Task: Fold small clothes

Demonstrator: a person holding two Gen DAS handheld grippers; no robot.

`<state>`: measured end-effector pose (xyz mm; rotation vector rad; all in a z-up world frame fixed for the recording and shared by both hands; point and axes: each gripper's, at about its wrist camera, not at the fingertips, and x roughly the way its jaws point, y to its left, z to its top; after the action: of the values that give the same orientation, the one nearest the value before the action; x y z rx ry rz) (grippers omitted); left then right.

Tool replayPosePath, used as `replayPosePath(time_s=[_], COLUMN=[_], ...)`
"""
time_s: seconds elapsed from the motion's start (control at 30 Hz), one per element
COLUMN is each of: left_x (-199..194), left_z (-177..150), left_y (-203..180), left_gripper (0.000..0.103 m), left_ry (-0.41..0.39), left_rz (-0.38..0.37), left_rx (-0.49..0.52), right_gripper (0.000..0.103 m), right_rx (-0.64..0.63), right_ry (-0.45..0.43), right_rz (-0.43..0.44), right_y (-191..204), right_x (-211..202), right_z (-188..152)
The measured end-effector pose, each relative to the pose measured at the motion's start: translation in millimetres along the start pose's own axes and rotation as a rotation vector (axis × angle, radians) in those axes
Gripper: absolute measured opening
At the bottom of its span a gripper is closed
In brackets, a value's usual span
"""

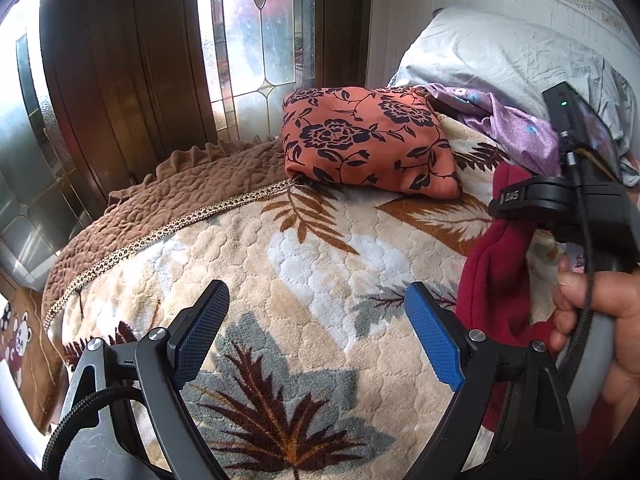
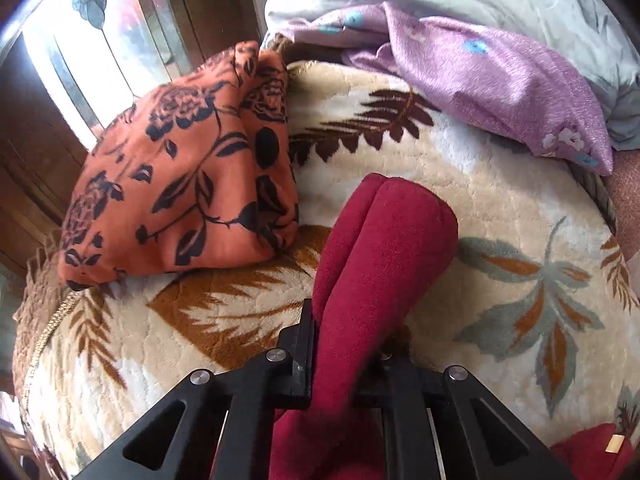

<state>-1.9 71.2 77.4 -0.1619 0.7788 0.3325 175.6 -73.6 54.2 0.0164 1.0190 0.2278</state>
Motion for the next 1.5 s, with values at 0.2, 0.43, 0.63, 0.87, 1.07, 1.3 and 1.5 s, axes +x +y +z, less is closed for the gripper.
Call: replayPosePath(time_s=[0.2, 0.43, 0.63, 0.87, 1.07, 1.3, 1.5], left_x=[-0.5, -12.8, -28.0, -31.2, -29.0, -27.1, -14.2], left_z=[0.6, -11.5, -26.7, -37.6, -42.8, -49.0, -38.0], left_y=[-0.7, -25.4, -61.1, -77.0, -83.4, -88.3, -76.3], left_gripper=[0.090, 0.090, 0.090, 0.090, 0.090, 0.090, 0.090], left_ry=[-0.009, -0.038, -0.063, -0.043, -0.022, -0.002, 0.028], left_rz=[0.010, -0.006, -0.079, -0.132, -0.155, -0.159, -0.151], left_rx=[-0.003, 0.074, 0.209, 0.299, 0.359, 0.399, 0.325], right_gripper=[0.010, 0.010, 0.017, 0.048, 0.070, 0.074, 0.072], right_rx=[-0.008, 0.061, 0.169, 0.281, 0.366, 0.206, 0.007], right_ry=[-0.216, -0.381, -0.187, -0.019, -0.236, -0.246, -0.155], right_rz=[0.118, 0.093, -0.140, -0.236, -0.436, -0.072, -0.082], right_y=[-24.5, -104.9, -191.0, -231.0, -228.3, -174.7, -128.1], right_x=[-128.0, -265.3, -257.0, -253.8, -310.6, -241.6, -138.0], right_z=[-30.0, -120.5, -231.3, -323.9, -294.2, -231.9, -177.1])
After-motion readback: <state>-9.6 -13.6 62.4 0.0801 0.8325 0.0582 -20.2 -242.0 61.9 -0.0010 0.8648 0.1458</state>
